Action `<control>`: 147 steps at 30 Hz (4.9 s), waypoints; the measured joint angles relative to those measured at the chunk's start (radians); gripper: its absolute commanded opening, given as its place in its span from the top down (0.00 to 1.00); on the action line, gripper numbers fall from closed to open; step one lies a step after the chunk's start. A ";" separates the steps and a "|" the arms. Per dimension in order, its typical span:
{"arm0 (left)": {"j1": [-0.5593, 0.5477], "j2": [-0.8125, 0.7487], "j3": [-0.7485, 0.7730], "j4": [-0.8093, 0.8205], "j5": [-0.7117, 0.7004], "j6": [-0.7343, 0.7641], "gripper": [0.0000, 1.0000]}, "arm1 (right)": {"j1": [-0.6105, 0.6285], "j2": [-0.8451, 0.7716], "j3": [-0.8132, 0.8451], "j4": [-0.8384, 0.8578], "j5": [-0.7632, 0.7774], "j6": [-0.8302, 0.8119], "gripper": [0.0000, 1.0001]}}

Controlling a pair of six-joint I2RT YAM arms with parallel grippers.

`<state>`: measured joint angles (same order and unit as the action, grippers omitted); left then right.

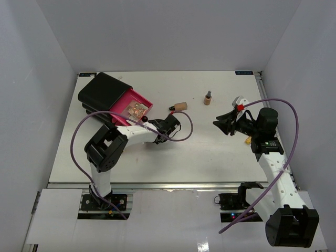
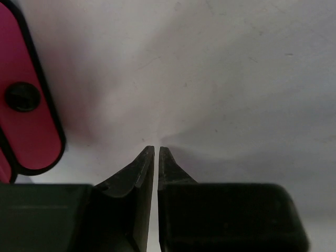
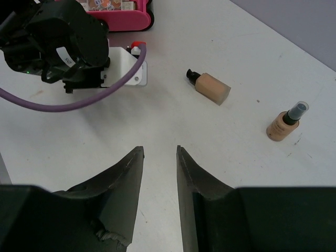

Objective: Organize the makeup

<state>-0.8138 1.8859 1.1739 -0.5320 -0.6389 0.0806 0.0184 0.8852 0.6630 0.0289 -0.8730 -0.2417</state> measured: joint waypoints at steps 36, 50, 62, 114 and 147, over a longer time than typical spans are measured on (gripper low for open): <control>0.081 0.064 0.119 0.221 -0.339 0.295 0.25 | -0.071 0.000 -0.007 0.008 -0.014 0.025 0.60; 0.221 0.048 0.173 0.169 -0.264 0.241 0.20 | -0.092 0.000 -0.007 0.008 -0.021 0.025 0.60; 0.309 0.018 0.283 0.079 -0.117 0.141 0.17 | -0.105 0.000 -0.007 0.008 -0.028 0.025 0.60; 0.349 -0.073 0.062 0.181 -0.305 -0.763 0.32 | -0.117 0.020 -0.007 0.009 -0.066 0.020 0.59; 0.246 -0.079 0.039 0.135 -0.383 -0.820 0.88 | -0.117 0.020 -0.007 0.009 -0.065 0.013 0.59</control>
<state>-0.5678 1.8070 1.2133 -0.3975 -1.0217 -0.7389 -0.0985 0.9054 0.6556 0.0380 -0.9385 -0.2283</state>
